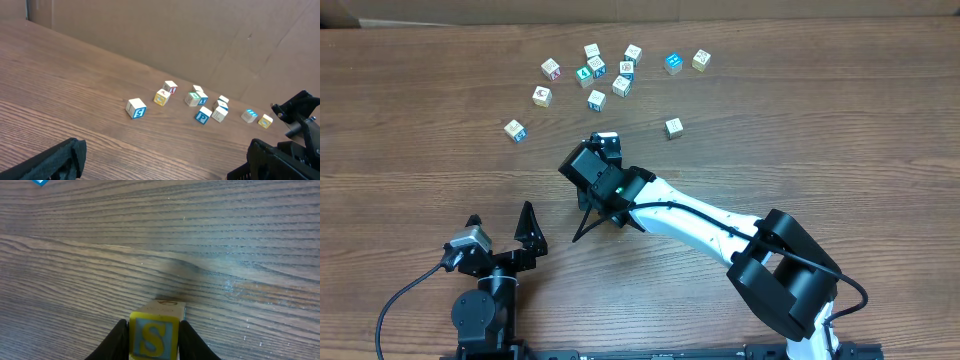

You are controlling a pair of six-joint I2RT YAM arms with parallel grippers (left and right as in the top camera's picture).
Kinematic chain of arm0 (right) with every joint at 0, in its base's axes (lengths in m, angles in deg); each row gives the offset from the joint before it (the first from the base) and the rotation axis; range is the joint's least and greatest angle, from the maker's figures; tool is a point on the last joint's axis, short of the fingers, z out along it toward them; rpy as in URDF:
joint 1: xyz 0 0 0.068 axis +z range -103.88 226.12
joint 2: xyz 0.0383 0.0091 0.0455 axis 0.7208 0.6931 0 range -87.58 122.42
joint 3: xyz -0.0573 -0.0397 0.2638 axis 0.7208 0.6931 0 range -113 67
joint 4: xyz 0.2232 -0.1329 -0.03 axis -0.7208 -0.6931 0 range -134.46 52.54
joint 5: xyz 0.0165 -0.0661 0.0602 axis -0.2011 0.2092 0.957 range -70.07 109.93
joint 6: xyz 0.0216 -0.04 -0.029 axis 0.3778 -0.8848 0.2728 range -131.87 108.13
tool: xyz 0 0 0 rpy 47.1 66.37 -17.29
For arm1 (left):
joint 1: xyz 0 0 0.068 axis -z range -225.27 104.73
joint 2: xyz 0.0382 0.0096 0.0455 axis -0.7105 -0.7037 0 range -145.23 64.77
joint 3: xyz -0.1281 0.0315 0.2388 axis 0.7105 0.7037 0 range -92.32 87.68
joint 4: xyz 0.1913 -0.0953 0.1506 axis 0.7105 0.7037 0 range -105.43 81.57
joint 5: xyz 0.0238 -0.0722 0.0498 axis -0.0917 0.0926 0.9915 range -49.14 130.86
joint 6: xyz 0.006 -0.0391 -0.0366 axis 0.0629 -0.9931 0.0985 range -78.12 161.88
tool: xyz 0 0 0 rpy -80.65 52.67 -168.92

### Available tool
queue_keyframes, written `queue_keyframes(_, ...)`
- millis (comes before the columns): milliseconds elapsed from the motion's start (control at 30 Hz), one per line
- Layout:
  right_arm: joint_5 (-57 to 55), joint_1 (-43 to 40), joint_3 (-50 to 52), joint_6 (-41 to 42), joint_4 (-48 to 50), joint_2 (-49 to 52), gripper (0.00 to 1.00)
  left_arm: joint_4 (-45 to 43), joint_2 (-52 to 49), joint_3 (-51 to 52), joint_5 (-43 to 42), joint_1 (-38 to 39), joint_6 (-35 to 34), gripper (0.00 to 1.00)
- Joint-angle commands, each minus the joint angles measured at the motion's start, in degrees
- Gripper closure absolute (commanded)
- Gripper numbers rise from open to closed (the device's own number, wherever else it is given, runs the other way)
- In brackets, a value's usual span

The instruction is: Form a tower

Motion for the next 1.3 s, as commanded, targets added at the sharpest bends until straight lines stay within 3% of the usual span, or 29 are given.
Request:
queue_keyframes(0,-0.3,0.3,0.0,-0.4,0.2,0.0,0.75,-0.1,0.4,0.2,-0.3,0.2,-0.4,0.01)
queue_keyframes(200,-0.3,0.3,0.0,-0.4,0.1,0.0,0.69,-0.1,0.4,0.2,-0.3,0.2,-0.4,0.00)
queue_keyframes(367,-0.4,0.2,0.0,-0.4,0.5,0.0,0.53,-0.1,0.4,0.2,-0.3,0.2,-0.4,0.00)
queue_keyframes(433,-0.5,-0.1,-0.1,-0.5,1.4,0.0,0.43,-0.1,0.4,0.2,-0.3,0.2,-0.4,0.01)
queue_keyframes(700,-0.5,-3.9,-3.7,-5.8,-0.3,-3.2,0.25,-0.1,0.4,0.2,-0.3,0.2,-0.4,0.00)
queue_keyframes(933,-0.6,-13.6,-3.8,-6.3,-4.7,-6.9,0.07,-0.1,0.4,0.2,-0.3,0.2,-0.4,0.01)
queue_keyframes(1267,-0.6,-35.4,-3.7,-11.5,-16.7,-6.9,0.00,-0.1,0.4,0.2,-0.3,0.2,-0.4,0.00)
